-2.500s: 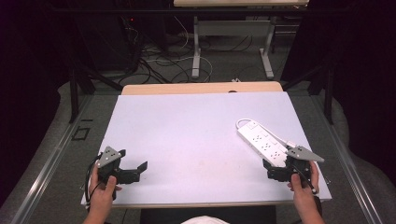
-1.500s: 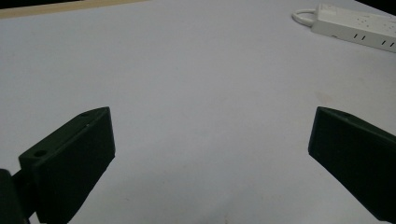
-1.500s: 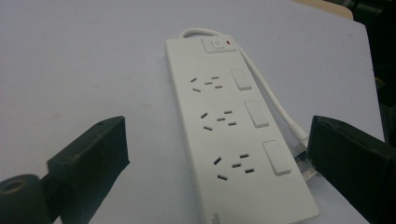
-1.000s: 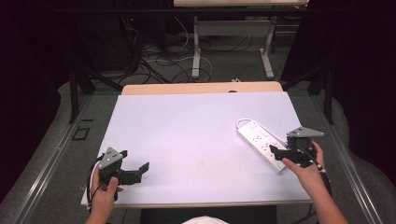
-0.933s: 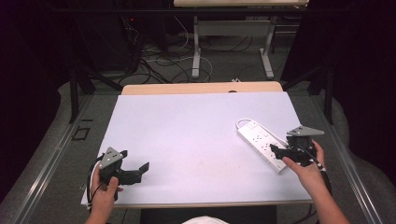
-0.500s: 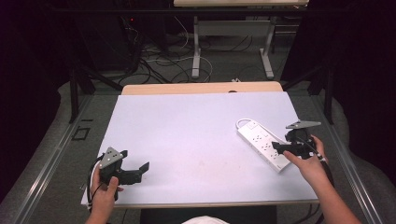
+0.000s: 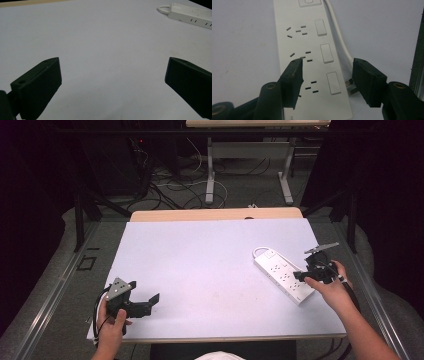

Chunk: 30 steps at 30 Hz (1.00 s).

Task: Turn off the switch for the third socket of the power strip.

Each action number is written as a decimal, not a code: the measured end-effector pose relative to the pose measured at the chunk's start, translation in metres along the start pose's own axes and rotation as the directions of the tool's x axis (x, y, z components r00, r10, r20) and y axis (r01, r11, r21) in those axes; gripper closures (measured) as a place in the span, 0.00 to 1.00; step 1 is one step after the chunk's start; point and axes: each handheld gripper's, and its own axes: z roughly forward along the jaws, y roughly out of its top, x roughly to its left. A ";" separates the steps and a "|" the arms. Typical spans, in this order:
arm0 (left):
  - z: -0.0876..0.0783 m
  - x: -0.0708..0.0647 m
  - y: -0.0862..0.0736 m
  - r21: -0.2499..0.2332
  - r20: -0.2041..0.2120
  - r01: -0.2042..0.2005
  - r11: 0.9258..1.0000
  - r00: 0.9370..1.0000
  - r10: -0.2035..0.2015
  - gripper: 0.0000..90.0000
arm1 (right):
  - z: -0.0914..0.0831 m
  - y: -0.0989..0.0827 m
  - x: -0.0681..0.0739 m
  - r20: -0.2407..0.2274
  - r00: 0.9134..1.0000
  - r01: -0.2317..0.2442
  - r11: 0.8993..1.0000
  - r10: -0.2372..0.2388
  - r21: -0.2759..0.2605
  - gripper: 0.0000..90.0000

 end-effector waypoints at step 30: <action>0.000 0.001 -0.001 0.001 0.001 0.017 1.000 1.000 -0.017 0.01 | 0.014 -0.001 -0.021 0.023 0.999 -0.036 0.990 0.033 0.140 0.87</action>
